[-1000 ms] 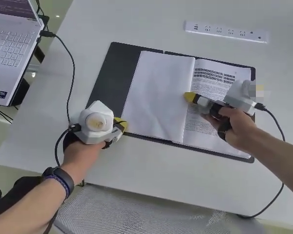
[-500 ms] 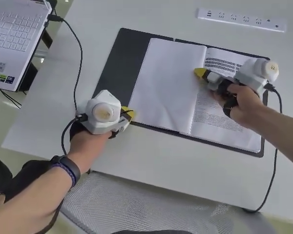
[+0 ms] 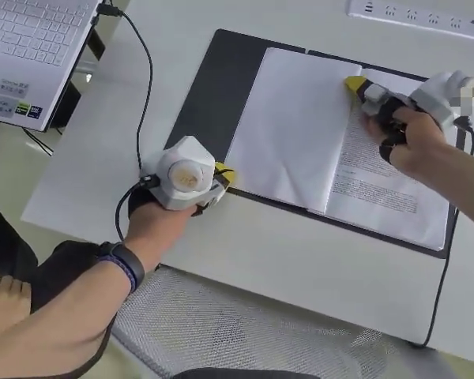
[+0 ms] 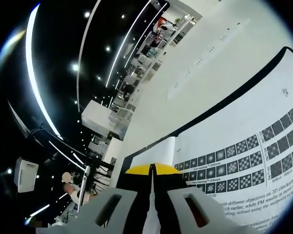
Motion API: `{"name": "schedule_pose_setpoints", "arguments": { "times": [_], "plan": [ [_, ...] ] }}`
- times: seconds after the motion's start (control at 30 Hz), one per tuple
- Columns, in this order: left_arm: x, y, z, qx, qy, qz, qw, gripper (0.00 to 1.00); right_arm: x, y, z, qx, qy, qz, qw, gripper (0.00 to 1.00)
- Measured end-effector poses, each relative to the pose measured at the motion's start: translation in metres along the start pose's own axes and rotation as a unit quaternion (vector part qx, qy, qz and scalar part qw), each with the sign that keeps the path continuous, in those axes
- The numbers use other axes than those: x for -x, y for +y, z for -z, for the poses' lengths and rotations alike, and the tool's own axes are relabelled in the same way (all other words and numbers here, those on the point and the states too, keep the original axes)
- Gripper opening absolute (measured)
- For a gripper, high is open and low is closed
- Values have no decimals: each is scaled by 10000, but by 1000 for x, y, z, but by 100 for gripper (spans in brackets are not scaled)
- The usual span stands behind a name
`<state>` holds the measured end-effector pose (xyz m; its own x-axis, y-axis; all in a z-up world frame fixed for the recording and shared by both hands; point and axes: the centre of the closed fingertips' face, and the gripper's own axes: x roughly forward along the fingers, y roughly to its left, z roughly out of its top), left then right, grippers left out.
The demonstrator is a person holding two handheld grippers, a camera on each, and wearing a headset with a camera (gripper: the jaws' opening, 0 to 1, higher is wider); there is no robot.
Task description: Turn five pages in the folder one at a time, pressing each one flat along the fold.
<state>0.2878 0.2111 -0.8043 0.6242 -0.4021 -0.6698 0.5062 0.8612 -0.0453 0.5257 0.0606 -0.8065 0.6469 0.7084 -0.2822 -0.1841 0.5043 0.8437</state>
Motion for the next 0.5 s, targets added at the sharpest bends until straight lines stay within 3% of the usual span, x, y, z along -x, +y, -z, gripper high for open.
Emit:
{"name": "schedule_pose_setpoints", "arguments": {
  "times": [0.23, 0.5],
  "plan": [
    [-1, 1, 0, -11, 9, 57, 10000, 0, -12, -9, -17, -234, -397, 96, 9989, 0],
    [-2, 2, 0, 35, -8, 16, 10000, 0, -21, -13, -30, -349, -655, 188, 9971, 0]
  ]
}}
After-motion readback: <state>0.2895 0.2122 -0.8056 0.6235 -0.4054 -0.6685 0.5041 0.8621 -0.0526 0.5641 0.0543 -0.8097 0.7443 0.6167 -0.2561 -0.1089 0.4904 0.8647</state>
